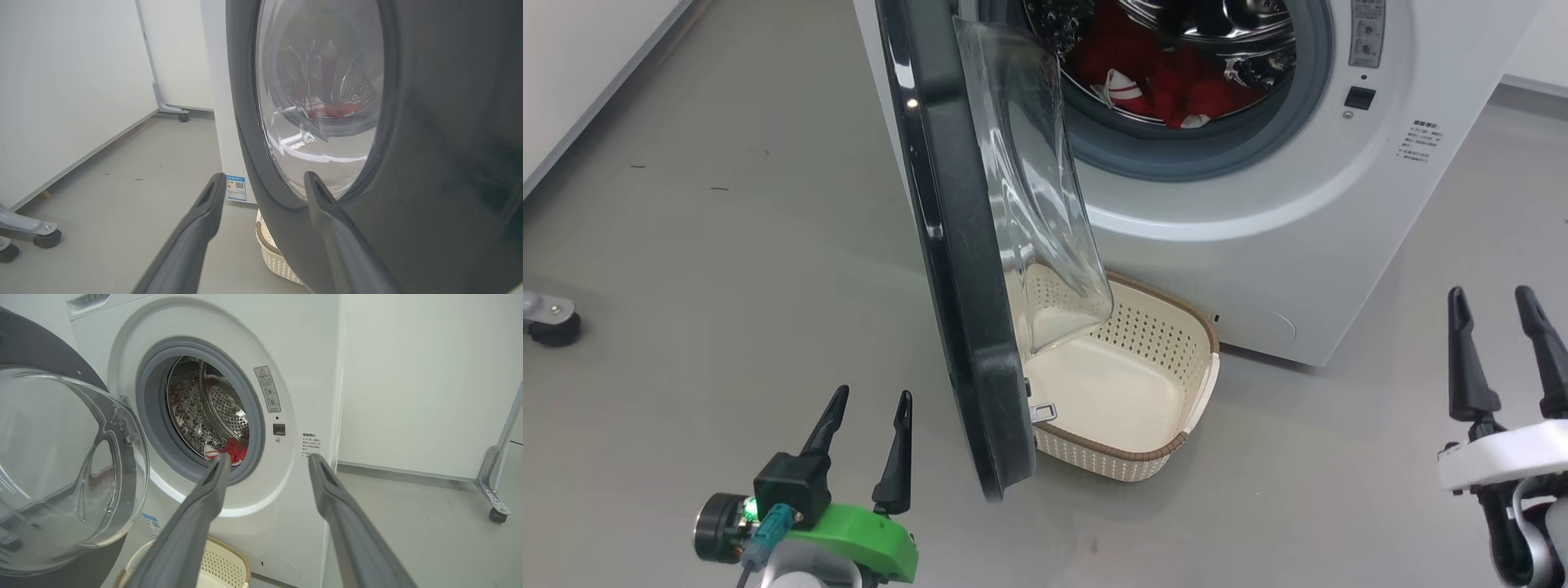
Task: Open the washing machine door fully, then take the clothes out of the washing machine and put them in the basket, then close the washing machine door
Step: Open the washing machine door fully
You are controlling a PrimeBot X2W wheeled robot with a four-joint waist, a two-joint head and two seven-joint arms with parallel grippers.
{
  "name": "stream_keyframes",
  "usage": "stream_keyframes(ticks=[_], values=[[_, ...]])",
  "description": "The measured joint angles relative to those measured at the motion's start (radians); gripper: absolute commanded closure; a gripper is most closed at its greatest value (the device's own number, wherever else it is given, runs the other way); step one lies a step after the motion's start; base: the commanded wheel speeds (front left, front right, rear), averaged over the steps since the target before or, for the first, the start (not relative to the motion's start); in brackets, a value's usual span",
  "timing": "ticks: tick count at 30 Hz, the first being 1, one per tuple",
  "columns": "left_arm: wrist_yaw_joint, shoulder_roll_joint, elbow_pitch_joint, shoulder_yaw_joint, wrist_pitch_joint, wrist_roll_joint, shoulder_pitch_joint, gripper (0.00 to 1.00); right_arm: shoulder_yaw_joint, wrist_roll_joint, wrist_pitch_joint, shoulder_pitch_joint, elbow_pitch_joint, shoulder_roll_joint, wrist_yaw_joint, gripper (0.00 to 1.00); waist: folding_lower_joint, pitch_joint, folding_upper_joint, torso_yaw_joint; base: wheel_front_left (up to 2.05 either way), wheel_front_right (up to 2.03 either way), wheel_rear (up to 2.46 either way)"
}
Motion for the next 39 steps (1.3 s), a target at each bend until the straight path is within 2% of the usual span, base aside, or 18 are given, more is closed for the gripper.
stream_keyframes(ticks=[5,9,20,39], values=[[0.000,0.000,0.003,-0.001,0.000,0.000,0.000,0.00,0.027,-0.072,0.007,0.041,0.024,0.019,-0.063,0.00,0.0000,-0.004,0.0000,0.004,0.00,0.00,0.00],[0.000,0.000,0.007,-0.001,0.000,0.000,0.000,0.00,0.050,-0.101,0.008,0.076,0.044,0.055,-0.089,0.00,0.0000,-0.009,0.0000,0.008,0.00,0.00,0.00],[0.000,0.000,0.017,-0.003,0.000,0.000,0.001,0.00,0.077,-0.127,0.008,0.115,0.093,0.129,-0.115,0.00,0.0000,-0.019,0.0000,0.010,0.00,0.00,0.00],[0.000,0.000,0.026,-0.005,0.000,0.000,0.004,0.00,0.047,-0.207,0.008,0.112,0.054,0.185,-0.114,0.00,0.0000,-0.022,0.0000,0.008,0.00,0.00,0.00]])
